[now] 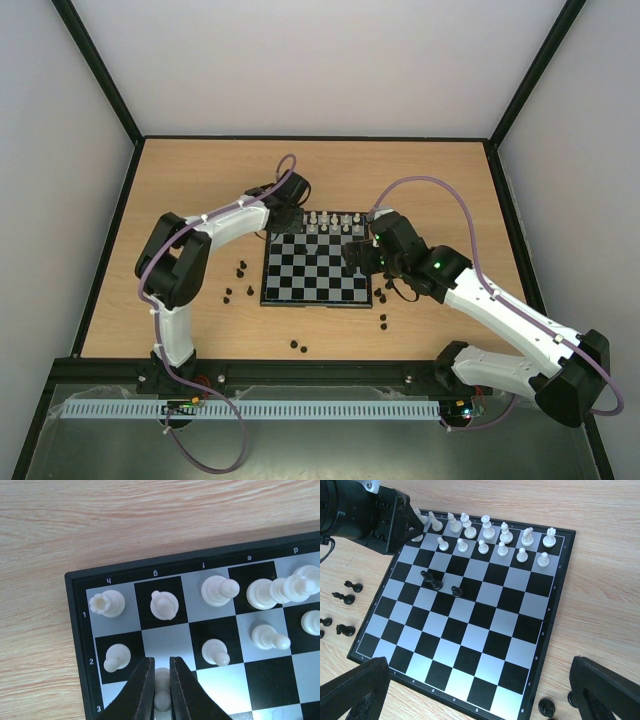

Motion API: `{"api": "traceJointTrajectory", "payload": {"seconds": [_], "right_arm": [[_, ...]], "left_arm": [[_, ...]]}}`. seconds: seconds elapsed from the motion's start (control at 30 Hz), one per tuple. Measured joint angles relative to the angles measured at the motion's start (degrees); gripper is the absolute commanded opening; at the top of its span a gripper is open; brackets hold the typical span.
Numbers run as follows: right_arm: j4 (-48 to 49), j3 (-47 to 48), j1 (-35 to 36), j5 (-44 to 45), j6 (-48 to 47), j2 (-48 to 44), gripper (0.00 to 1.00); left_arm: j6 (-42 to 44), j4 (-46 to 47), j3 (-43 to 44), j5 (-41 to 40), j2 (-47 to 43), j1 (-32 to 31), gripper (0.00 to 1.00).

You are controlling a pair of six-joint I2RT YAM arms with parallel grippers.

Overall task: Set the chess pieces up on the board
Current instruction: Place the chess piece on the chessboard.

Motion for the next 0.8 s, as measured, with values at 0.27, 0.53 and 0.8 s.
{"api": "traceJointTrajectory", "payload": {"seconds": [0.27, 0.53, 0.8], "right_arm": [[-0.02, 0.0, 0.0, -0.26, 0.0, 0.0, 0.99], [0.0, 0.0, 0.0, -0.39, 0.0, 0.0, 0.99], [0.0, 0.0, 0.0, -0.94, 0.0, 0.0, 0.99]], "left_arm": [[0.0, 1.9, 0.0, -0.46, 0.98, 0.0, 0.07], [0.0, 2.1, 0.02, -0.52, 3.32, 0.0, 0.07], [-0.02, 2.49, 0.0, -0.52, 3.39, 0.0, 0.07]]}}
